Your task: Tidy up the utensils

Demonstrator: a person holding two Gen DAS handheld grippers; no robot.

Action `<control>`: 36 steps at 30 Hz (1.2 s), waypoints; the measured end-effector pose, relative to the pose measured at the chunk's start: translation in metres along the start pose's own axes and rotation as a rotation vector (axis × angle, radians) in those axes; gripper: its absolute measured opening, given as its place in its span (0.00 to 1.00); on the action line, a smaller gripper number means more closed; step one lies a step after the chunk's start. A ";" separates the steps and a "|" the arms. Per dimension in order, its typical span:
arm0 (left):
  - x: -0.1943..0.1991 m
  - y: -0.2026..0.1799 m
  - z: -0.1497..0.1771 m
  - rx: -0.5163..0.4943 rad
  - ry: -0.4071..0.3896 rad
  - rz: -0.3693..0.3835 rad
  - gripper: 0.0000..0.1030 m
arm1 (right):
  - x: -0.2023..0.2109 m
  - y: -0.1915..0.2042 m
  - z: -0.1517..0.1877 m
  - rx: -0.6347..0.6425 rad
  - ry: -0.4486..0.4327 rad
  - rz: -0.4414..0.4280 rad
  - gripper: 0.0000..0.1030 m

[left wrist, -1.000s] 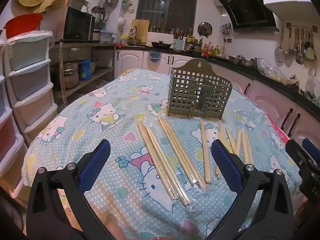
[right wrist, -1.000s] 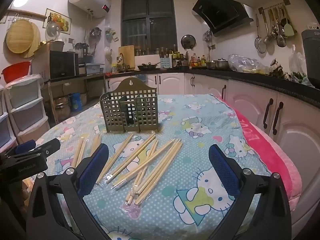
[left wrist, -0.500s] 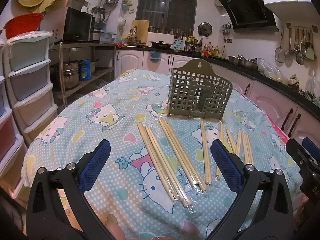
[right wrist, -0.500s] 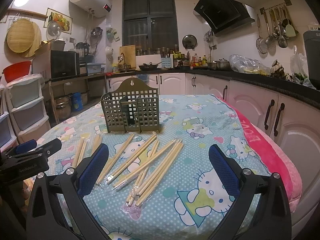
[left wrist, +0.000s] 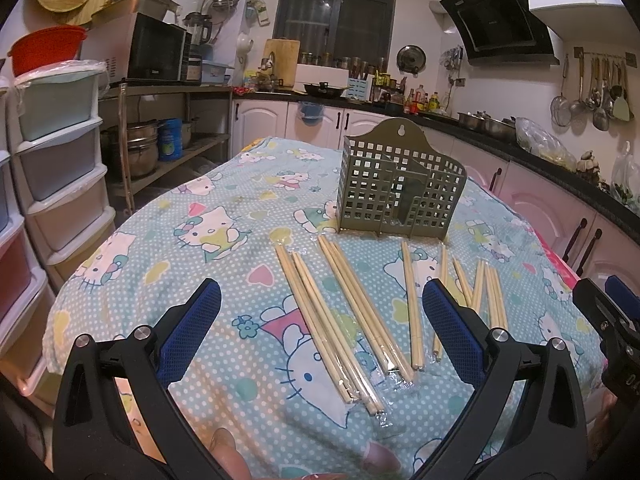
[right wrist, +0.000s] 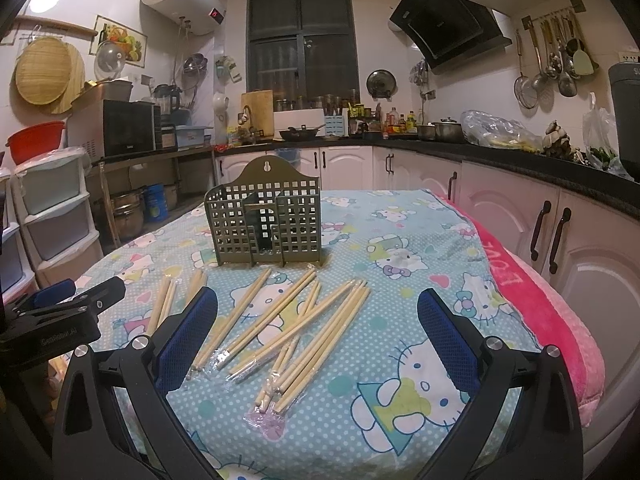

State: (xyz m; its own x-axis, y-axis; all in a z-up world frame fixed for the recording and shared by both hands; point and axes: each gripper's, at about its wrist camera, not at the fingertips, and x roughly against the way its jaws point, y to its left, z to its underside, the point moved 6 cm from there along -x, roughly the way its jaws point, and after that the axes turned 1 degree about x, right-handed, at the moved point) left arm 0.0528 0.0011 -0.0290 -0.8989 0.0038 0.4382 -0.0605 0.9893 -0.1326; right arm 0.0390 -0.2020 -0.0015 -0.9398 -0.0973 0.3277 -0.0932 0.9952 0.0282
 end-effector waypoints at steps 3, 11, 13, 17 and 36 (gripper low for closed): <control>0.000 0.000 0.000 0.001 0.002 0.000 0.90 | -0.001 0.001 0.000 0.001 0.002 -0.001 0.94; -0.002 0.004 -0.003 0.005 0.003 -0.002 0.90 | 0.003 0.008 -0.004 0.005 0.004 -0.016 0.94; -0.003 0.006 -0.004 0.007 0.006 -0.003 0.90 | 0.002 0.012 -0.004 0.009 0.008 -0.022 0.94; -0.006 0.011 -0.006 0.018 0.010 -0.009 0.90 | 0.000 0.015 -0.004 0.016 0.017 -0.036 0.94; -0.043 0.040 -0.019 0.077 0.116 -0.014 0.90 | -0.059 0.018 -0.006 0.015 0.217 -0.137 0.94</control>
State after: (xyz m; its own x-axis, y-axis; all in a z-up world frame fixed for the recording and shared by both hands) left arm 0.0974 0.0436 -0.0367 -0.8415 0.0112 0.5401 -0.1101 0.9753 -0.1916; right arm 0.0945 -0.1788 -0.0144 -0.8257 -0.2267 0.5166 -0.2214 0.9725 0.0729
